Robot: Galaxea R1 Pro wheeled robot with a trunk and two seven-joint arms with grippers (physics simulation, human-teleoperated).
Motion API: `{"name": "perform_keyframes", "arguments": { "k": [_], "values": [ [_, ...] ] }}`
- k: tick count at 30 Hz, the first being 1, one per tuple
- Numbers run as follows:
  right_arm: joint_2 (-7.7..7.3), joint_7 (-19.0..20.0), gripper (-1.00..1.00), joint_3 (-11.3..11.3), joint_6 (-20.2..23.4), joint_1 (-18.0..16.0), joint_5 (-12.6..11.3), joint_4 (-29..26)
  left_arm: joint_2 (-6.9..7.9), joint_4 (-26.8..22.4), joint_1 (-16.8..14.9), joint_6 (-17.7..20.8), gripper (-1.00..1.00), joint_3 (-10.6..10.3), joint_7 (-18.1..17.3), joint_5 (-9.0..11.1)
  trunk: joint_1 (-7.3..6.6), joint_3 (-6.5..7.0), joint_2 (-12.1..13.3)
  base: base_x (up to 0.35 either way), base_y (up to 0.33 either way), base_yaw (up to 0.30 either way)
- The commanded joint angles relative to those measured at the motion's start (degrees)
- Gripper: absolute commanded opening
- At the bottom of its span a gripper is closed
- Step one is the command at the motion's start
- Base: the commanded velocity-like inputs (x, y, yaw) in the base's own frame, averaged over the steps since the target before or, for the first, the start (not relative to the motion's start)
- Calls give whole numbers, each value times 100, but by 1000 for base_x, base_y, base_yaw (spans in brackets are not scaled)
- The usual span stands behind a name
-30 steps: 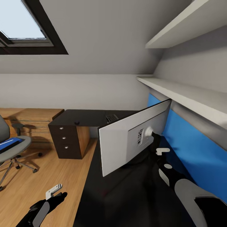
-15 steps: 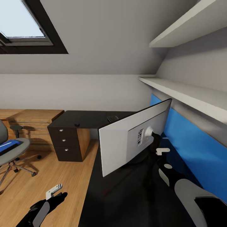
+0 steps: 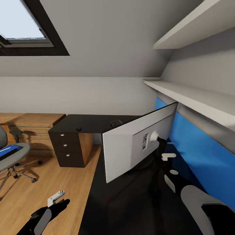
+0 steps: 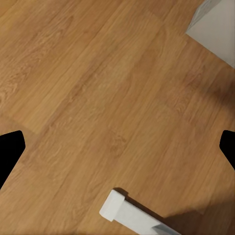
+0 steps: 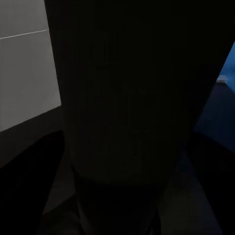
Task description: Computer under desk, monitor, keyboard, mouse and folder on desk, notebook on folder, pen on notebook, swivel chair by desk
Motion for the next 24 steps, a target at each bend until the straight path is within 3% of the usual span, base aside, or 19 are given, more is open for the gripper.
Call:
{"name": "perform_keyframes", "arguments": {
  "k": [1,10,11,24],
  "values": [
    [-2,-13,-100,28,-20,-7,-20,-7,0,-12,-1,32,100,2,34,61,0,-6,-5,0,0,0],
    [-2,-13,-100,28,-20,-2,-20,-7,0,-12,-1,32,100,2,28,61,0,-6,-5,0,0,0],
    [-2,-13,100,28,-20,-3,-20,-7,0,-12,-1,32,100,2,28,61,0,-6,-5,0,0,0],
    [-2,-13,100,28,-20,-2,-20,-7,0,-12,-1,32,100,2,28,61,0,-6,-5,0,0,0]
  ]
}}
